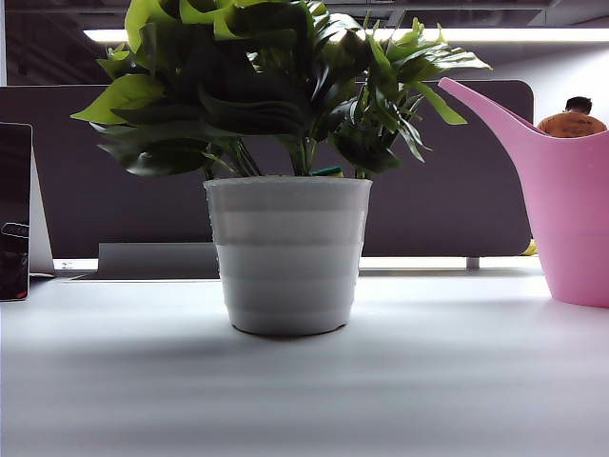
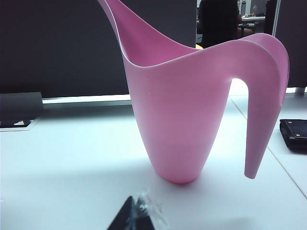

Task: Pick up the watering can from the table, water the potted plant, and put the can back.

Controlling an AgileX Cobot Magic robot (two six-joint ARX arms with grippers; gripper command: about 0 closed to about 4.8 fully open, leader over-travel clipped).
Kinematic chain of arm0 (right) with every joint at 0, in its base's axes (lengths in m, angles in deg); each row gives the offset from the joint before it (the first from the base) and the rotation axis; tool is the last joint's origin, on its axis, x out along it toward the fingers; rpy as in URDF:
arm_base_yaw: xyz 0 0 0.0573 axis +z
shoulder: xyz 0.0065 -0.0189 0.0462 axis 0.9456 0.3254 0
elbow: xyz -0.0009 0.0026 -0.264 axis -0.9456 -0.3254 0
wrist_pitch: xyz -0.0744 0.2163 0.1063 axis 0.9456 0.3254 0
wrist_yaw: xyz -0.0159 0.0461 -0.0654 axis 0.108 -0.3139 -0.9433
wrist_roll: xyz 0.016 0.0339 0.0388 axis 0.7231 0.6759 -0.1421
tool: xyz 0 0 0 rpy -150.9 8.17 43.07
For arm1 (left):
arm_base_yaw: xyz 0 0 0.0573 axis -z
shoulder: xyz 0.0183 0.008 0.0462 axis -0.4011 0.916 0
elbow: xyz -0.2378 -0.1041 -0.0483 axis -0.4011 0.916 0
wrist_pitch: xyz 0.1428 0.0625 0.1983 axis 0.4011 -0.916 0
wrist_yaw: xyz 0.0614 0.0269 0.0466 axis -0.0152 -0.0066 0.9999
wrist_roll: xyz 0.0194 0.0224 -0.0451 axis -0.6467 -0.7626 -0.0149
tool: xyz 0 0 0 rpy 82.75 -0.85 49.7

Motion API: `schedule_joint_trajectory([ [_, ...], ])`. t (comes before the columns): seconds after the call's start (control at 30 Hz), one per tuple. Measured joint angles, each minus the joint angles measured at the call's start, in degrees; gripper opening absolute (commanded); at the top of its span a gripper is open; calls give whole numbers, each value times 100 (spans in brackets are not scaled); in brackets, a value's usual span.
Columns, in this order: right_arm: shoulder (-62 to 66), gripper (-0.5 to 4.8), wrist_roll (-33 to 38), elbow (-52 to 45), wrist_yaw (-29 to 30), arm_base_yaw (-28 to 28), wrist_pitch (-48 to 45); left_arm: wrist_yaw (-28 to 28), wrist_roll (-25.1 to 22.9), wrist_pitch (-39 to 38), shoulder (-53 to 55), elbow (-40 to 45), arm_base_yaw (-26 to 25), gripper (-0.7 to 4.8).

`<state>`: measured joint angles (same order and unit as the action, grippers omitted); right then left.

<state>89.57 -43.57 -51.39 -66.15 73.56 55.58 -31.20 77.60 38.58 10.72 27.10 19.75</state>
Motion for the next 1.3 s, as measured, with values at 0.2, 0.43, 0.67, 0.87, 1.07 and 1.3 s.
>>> schedule_joint_trajectory([
  [0.2, 0, -8, 0, 0, 0, 0, 0, 0, 0, 0, 0, 0, 0, -5],
  [0.43, 0, -8, 0, 0, 0, 0, 0, 4, 0, 0, 0, 0, 660, -5],
  [0.67, 0, -8, 2, 0, 0, 2, -9, -20, 0, 0, 0, 0, 2623, -5],
  [0.87, 0, -9, 846, 0, 0, 2, 7, -9, 0, 2, 0, 0, 3644, -5],
  [1.07, 2, 104, 933, 260, -1217, 0, 201, -4, 0, 0, 0, 0, 3832, -5],
  [1.3, 1161, 479, -225, 1060, -1790, -4, -422, -4, 0, 0, -2, 0, 3832, -5],
])
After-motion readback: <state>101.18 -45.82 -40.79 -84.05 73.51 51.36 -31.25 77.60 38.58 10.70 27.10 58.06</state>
